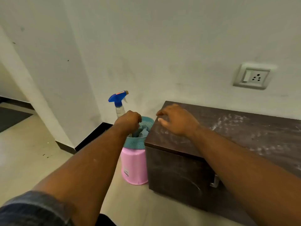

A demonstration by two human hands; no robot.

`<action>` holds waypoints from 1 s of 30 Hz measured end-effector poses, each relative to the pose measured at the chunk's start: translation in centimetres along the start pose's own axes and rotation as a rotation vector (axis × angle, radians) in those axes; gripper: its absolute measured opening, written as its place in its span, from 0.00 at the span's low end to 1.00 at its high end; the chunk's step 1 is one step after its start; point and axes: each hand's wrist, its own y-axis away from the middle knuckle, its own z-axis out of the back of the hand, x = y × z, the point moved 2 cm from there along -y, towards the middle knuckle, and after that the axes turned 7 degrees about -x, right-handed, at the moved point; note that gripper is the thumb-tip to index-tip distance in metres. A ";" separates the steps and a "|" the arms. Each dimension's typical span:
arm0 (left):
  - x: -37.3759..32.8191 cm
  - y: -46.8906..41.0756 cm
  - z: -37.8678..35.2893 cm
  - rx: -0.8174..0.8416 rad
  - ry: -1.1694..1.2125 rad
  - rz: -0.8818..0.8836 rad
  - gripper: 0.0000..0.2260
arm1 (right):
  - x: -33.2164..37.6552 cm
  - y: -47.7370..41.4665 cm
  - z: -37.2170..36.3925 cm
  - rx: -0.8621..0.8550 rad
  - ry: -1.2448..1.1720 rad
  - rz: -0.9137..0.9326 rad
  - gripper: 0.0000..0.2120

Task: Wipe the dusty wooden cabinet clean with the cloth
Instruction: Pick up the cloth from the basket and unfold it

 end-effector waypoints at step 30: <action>-6.7 -3.0 5.8 -0.570 0.356 -0.027 0.09 | -7.7 0.0 5.2 -0.185 -0.226 -0.323 0.10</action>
